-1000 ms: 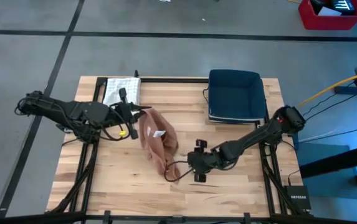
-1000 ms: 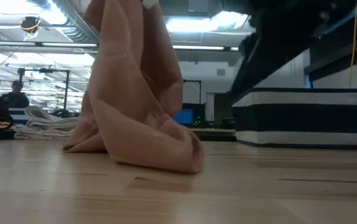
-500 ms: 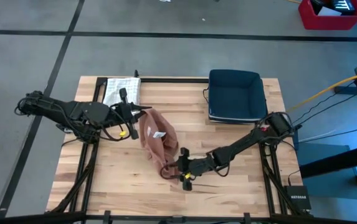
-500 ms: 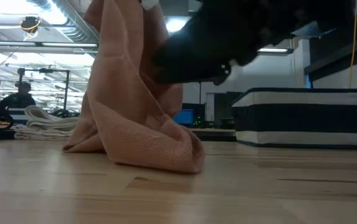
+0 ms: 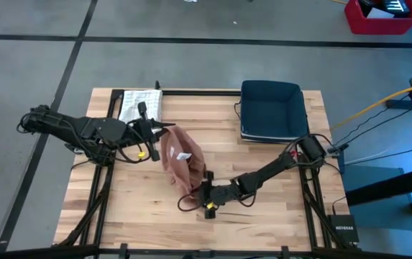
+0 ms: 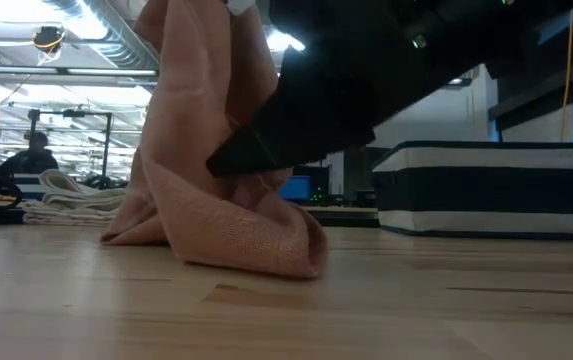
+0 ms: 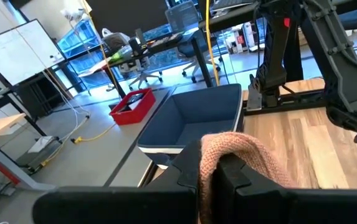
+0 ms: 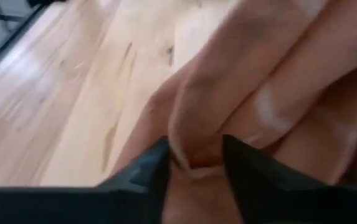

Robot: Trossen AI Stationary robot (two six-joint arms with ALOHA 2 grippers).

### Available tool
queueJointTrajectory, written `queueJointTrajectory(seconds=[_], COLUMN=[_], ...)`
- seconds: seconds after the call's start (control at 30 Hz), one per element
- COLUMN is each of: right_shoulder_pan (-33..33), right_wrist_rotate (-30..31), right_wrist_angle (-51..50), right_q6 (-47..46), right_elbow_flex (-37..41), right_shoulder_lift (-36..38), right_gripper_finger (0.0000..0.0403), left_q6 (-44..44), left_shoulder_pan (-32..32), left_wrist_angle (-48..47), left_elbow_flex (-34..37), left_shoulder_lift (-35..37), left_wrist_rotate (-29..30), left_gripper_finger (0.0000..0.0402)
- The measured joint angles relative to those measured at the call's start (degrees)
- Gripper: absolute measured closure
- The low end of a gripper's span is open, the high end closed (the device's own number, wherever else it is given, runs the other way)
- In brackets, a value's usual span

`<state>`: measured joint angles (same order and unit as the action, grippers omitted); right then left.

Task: Fold towel
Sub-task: Fold the brown towel on the table

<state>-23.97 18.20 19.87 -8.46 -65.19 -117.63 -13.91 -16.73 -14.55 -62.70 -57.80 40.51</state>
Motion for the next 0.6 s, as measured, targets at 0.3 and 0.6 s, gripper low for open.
queueJointTrajectory(seconds=[0.3,0.6], right_shoulder_pan=[-0.4,0.6], right_wrist_rotate=[8.0,16.9], right_wrist_angle=[-12.5,-35.5], right_q6=[4.4,7.5], right_elbow_flex=[0.0,-0.9], right_shoulder_lift=[8.3,40.9], right_gripper_finger=[0.0383,0.0394], left_q6=[-0.1,-6.1], left_shoulder_pan=[0.0,0.0], left_wrist_angle=[-0.2,-4.1], left_elbow_flex=[-0.1,-12.7], left_shoulder_lift=[0.2,0.3], left_wrist_rotate=[0.7,6.7], left_gripper_finger=[0.0394,0.0394])
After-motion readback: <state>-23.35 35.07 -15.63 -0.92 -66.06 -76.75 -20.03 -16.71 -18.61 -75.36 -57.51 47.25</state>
